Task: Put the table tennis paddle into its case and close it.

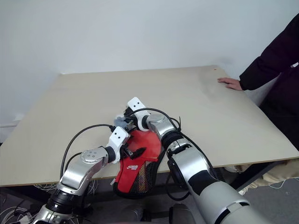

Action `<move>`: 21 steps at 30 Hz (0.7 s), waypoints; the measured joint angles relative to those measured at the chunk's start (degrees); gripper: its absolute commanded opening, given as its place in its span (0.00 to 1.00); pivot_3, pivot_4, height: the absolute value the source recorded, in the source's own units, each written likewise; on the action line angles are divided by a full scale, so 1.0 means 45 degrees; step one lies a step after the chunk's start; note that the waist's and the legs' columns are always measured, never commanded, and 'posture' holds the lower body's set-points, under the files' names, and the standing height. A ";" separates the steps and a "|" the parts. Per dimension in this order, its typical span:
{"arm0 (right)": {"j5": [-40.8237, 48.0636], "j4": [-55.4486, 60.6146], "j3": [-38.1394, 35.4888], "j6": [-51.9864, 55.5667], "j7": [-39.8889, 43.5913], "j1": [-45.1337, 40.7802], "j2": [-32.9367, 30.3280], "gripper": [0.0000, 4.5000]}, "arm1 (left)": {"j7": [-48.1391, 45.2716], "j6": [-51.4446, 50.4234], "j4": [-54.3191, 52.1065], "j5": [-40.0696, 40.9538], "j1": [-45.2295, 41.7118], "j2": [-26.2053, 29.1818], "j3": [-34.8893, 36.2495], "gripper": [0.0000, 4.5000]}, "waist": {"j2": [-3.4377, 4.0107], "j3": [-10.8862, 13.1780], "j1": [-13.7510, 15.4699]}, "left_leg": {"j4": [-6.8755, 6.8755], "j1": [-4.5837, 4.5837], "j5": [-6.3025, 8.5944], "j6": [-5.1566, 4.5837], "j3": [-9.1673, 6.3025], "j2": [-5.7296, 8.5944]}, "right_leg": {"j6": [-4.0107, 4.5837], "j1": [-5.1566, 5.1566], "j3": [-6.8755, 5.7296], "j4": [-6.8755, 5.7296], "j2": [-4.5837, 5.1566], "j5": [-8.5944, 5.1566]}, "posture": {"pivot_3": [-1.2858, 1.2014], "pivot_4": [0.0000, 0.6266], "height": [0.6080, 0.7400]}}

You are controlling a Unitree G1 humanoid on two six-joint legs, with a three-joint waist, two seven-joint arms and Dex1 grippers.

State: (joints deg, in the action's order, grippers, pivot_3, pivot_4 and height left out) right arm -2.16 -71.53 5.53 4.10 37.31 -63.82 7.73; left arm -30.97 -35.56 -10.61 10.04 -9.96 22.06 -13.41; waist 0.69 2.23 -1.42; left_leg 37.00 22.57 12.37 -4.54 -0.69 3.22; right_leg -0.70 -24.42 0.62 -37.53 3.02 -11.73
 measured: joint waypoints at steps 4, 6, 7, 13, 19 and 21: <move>0.0001 -0.0119 -0.0187 -0.0002 -0.0509 -0.0207 0.0006 0.00 | -0.0202 -0.0528 -0.0076 0.0251 -0.0008 -0.0090 0.0081 1.00 | 0.0000 0.0000 0.0001 | 0.0000 0.0001 0.0000 0.0000 0.0000 0.0000 | 0.0000 0.0002 0.0001 0.0007 0.0003 0.0000 | 0.52 0.00 0.85; -0.0006 -0.0248 -0.0256 -0.0007 -0.0818 -0.0217 0.0023 0.00 | -0.0304 -0.0766 -0.0188 0.0360 -0.0003 -0.0087 0.0096 1.00 | 0.0000 0.0001 0.0001 | -0.0001 0.0003 0.0000 0.0000 0.0000 0.0000 | 0.0001 0.0003 0.0000 0.0010 0.0005 -0.0001 | 0.52 0.00 0.85; -0.0022 -0.0314 -0.0281 -0.0028 -0.1069 -0.0217 0.0048 0.00 | -0.0331 -0.0855 -0.0258 0.0372 -0.0002 -0.0082 0.0086 1.00 | 0.0001 0.0001 0.0000 | -0.0001 0.0005 0.0000 0.0000 0.0000 0.0001 | 0.0001 0.0002 0.0001 0.0010 0.0006 -0.0001 | 0.52 0.00 0.85; -0.0198 -0.0604 -0.0298 -0.0161 -0.2426 -0.0287 0.0083 0.00 | -0.0425 -0.0980 -0.0391 0.0374 0.0044 -0.0052 0.0078 1.00 | 0.0000 0.0002 0.0003 | -0.0001 0.0006 0.0000 0.0000 0.0000 0.0001 | 0.0025 0.0005 -0.0001 0.0009 0.0012 -0.0014 | 0.52 0.00 0.85; -0.0411 -0.0749 -0.0328 -0.0432 -0.3493 -0.0623 0.0070 0.00 | -0.0433 -0.1075 -0.0478 0.0377 0.0058 -0.0029 0.0085 1.00 | 0.0001 0.0002 0.0002 | -0.0001 0.0005 0.0000 0.0000 -0.0001 0.0000 | 0.0025 0.0003 -0.0002 0.0010 0.0009 -0.0015 | 0.52 0.00 0.85; -0.0490 -0.0775 -0.0328 -0.0489 -0.3787 -0.0688 0.0070 0.00 | -0.0432 -0.1093 -0.0495 0.0375 0.0062 -0.0029 0.0085 1.00 | 0.0001 0.0002 0.0002 | -0.0001 0.0006 0.0000 0.0000 -0.0001 0.0001 | 0.0025 0.0005 0.0000 0.0014 0.0009 -0.0015 | 0.52 0.00 0.85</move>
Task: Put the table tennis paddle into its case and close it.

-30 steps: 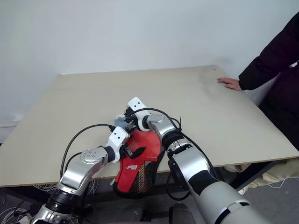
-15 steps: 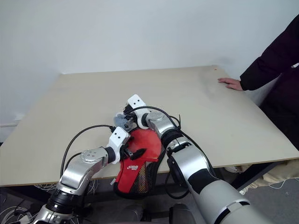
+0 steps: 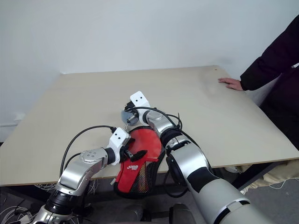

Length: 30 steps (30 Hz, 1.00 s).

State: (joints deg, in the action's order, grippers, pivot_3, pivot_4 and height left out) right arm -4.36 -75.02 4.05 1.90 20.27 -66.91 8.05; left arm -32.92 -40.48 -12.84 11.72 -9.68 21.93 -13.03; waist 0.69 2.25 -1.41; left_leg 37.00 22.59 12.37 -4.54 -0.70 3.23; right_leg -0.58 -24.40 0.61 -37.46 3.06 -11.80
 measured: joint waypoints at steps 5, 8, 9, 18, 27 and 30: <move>-0.0155 -0.0189 0.0036 -0.0031 -0.1016 -0.0022 -0.0082 0.00 | 0.0001 -0.0025 -0.0027 0.0001 0.0002 0.0011 0.0014 1.00 | 0.0000 0.0001 0.0000 | 0.0000 0.0001 0.0000 0.0000 0.0000 0.0000 | 0.0003 -0.0001 0.0000 0.0005 0.0000 -0.0002 | 0.52 0.00 0.85; -0.0694 -0.0338 0.0303 -0.0134 -0.2118 -0.0022 -0.0378 0.00 | 0.0002 -0.0025 -0.0025 0.0001 -0.0006 0.0011 0.0020 1.00 | 0.0000 0.0001 0.0003 | -0.0001 0.0005 0.0000 0.0000 0.0000 0.0000 | 0.0004 -0.0001 0.0001 0.0007 0.0004 -0.0003 | 0.52 0.00 0.85; -0.0827 -0.0383 0.0323 -0.0135 -0.2321 -0.0022 -0.0505 0.00 | 0.0002 -0.0025 -0.0025 0.0002 -0.0007 0.0011 0.0023 1.00 | 0.0000 0.0001 0.0003 | -0.0001 0.0005 0.0000 0.0000 0.0000 0.0000 | 0.0004 0.0000 -0.0001 0.0009 0.0004 -0.0003 | 0.52 0.00 0.85; -0.1559 -0.0515 0.0573 -0.0142 -0.3414 -0.0021 -0.1294 0.00 | 0.0012 -0.0024 0.0016 0.0006 -0.0045 0.0008 0.0053 1.00 | -0.0001 0.0004 0.0005 | -0.0002 0.0007 0.0000 -0.0001 -0.0001 0.0001 | 0.0005 0.0005 -0.0001 0.0015 0.0008 -0.0003 | 0.52 0.00 0.85; -0.2077 -0.0509 0.1057 -0.0375 -0.3233 0.0023 -0.2293 0.00 | 0.0150 0.0000 0.0162 0.0021 -0.0146 -0.0215 0.0046 1.00 | -0.0004 0.0010 0.0019 | -0.0001 0.0017 -0.0001 -0.0002 -0.0001 0.0002 | 0.0006 0.0013 -0.0003 0.0033 0.0015 -0.0004 | 0.52 0.00 0.85; -0.2095 -0.0417 0.1157 -0.0489 -0.2884 0.0161 -0.2767 0.00 | 0.0159 0.0052 0.0265 0.0021 -0.0206 -0.0247 0.0034 1.00 | -0.0006 0.0011 0.0008 | -0.0001 0.0017 -0.0001 -0.0003 -0.0001 0.0002 | 0.0006 0.0015 -0.0002 0.0036 0.0013 -0.0003 | 0.52 0.00 0.85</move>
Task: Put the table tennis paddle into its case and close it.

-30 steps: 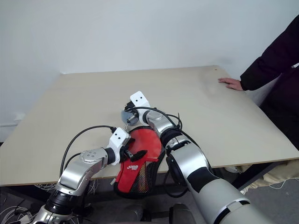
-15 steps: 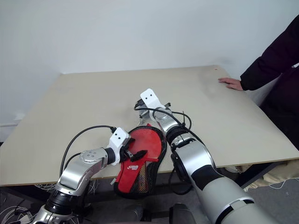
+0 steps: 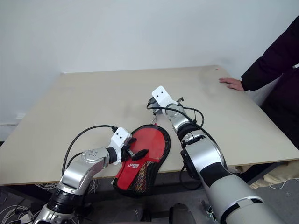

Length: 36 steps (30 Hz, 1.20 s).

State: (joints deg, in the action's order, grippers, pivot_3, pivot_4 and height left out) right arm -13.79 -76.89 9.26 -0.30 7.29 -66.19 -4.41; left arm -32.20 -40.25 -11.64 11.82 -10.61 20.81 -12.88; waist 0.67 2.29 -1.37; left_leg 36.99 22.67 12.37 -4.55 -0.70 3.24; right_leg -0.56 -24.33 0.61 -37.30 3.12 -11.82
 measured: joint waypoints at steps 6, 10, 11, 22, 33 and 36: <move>0.0009 0.0718 0.0090 -0.0051 0.0847 0.0472 -0.0548 0.00 | 0.0000 0.0000 0.0226 0.0000 -0.0180 -0.0090 -0.0024 1.00 | 0.0000 0.0004 0.0001 | 0.0000 0.0001 0.0000 -0.0001 -0.0001 -0.0002 | 0.0001 0.0007 0.0004 -0.0002 0.0003 0.0000 | 0.52 0.00 0.85; 0.0033 0.1441 0.0109 -0.0042 0.1405 0.0759 -0.0824 0.00 | -0.0013 0.0000 0.0372 0.0012 -0.0307 -0.0131 -0.0046 1.00 | -0.0005 0.0006 0.0009 | 0.0001 0.0001 -0.0004 -0.0007 -0.0001 -0.0001 | 0.0000 0.0011 0.0004 0.0001 0.0012 0.0000 | 0.52 0.00 0.85; 0.0033 0.1486 0.0110 -0.0038 0.1483 0.0793 -0.0868 0.00 | -0.0018 0.0000 0.0386 0.0014 -0.0319 -0.0132 -0.0048 1.00 | -0.0005 0.0007 0.0008 | 0.0001 0.0002 -0.0004 -0.0007 0.0000 0.0000 | 0.0000 0.0011 0.0005 0.0001 0.0013 0.0000 | 0.52 0.00 0.85; 0.0061 0.1844 0.0104 0.0000 0.1762 0.0849 -0.0941 0.00 | -0.0795 0.0640 0.2229 -0.0077 -0.1798 -0.0165 -0.0331 1.00 | -0.0019 0.0018 0.0027 | 0.0002 0.0021 -0.0005 -0.0009 -0.0001 0.0000 | 0.0000 0.0003 -0.0001 0.0013 0.0018 0.0001 | 0.52 0.00 0.85; 0.0161 0.2295 -0.0027 0.0112 0.1761 0.0852 -0.0938 0.00 | -0.2062 0.1341 0.4660 -0.0495 -0.4040 -0.0641 -0.1023 1.00 | -0.0023 0.0021 -0.0004 | -0.0041 0.0091 -0.0009 -0.0014 0.0001 -0.0004 | 0.0016 -0.0031 0.0004 0.0123 -0.0023 0.0055 | 0.52 0.00 0.85; 0.0178 0.2295 -0.0081 0.0195 0.1761 0.0852 -0.0939 0.00 | -0.2554 0.1383 0.4875 -0.0502 -0.4201 -0.0601 -0.1152 1.00 | -0.0023 0.0022 -0.0006 | -0.0052 0.0116 -0.0008 -0.0014 0.0001 -0.0001 | 0.0017 -0.0063 0.0007 0.0127 -0.0021 0.0056 | 0.52 0.00 0.85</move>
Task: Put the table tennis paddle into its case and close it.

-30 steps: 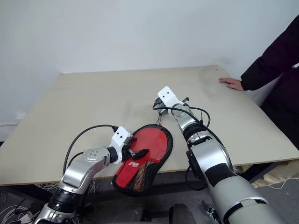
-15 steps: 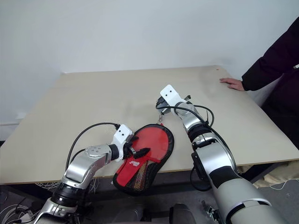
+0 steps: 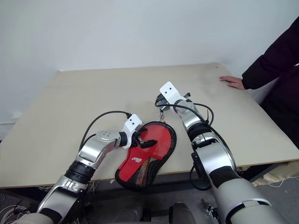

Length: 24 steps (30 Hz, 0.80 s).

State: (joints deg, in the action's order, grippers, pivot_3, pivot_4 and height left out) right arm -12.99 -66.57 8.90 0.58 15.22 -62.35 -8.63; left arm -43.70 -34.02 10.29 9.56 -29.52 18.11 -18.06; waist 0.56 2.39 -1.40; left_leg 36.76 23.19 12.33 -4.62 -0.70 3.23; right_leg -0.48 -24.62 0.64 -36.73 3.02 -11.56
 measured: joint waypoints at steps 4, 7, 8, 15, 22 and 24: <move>0.0002 0.0001 -0.0057 0.0100 0.0000 0.0000 -0.0001 0.00 | -0.0354 0.0117 0.0173 -0.0139 -0.0123 0.0045 -0.0063 1.00 | 0.0000 0.0000 0.0003 | 0.0001 0.0026 -0.0001 0.0002 -0.0004 -0.0002 | 0.0004 -0.0024 0.0007 -0.0003 -0.0001 0.0003 | 0.52 0.00 0.85; -0.0056 0.0001 0.0010 0.0165 0.0004 0.0003 -0.0068 0.00 | -0.0572 0.0162 0.0409 -0.0304 -0.0353 0.0095 -0.0191 1.00 | 0.0000 0.0000 0.0005 | 0.0010 0.0032 -0.0002 0.0001 -0.0004 -0.0001 | 0.0005 -0.0026 0.0004 -0.0005 -0.0001 0.0004 | 0.52 0.00 0.85; -0.0076 0.0001 0.0056 0.0166 0.0012 0.0009 -0.0089 0.00 | -0.0595 0.0171 0.0452 -0.0395 -0.0410 0.0106 -0.0229 1.00 | 0.0000 0.0000 0.0002 | 0.0012 0.0032 -0.0002 0.0001 -0.0004 -0.0001 | 0.0005 -0.0026 0.0004 -0.0005 -0.0002 0.0004 | 0.52 0.00 0.85; -0.0175 0.0193 0.0339 0.0254 0.0528 0.0497 -0.0493 0.00 | -0.0710 0.0486 0.0956 -0.0890 -0.0815 0.0096 -0.0503 1.00 | -0.0001 -0.0002 0.0005 | 0.0017 0.0026 -0.0003 -0.0002 -0.0004 0.0001 | 0.0005 -0.0014 0.0002 -0.0007 -0.0001 0.0005 | 0.52 0.00 0.85; -0.0662 0.0462 0.0956 0.0257 0.0708 0.0786 -0.1335 0.00 | -0.0695 0.0500 0.1378 -0.1021 -0.1083 -0.0157 -0.0511 1.00 | -0.0001 -0.0002 0.0026 | 0.0036 0.0024 -0.0018 -0.0026 -0.0004 0.0010 | 0.0004 0.0005 0.0003 -0.0010 0.0005 0.0006 | 0.52 0.00 0.85; -0.0666 0.0659 0.1076 0.0253 0.0832 0.1035 -0.1551 0.00 | -0.0681 0.0489 0.1387 -0.1025 -0.1084 -0.0203 -0.0510 1.00 | -0.0001 -0.0002 0.0031 | 0.0043 0.0025 -0.0022 -0.0034 -0.0006 0.0015 | 0.0003 0.0012 0.0005 -0.0010 0.0011 0.0007 | 0.52 0.00 0.85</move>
State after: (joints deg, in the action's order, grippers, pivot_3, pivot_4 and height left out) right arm -15.99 -63.60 13.74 1.72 18.96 -57.69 -15.61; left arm -46.76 -31.82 16.54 4.95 -34.40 17.20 -20.36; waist 0.56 2.38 -1.26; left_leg 36.95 23.30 12.23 -4.77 -0.72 3.30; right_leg -0.47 -24.56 0.66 -36.78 3.07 -11.53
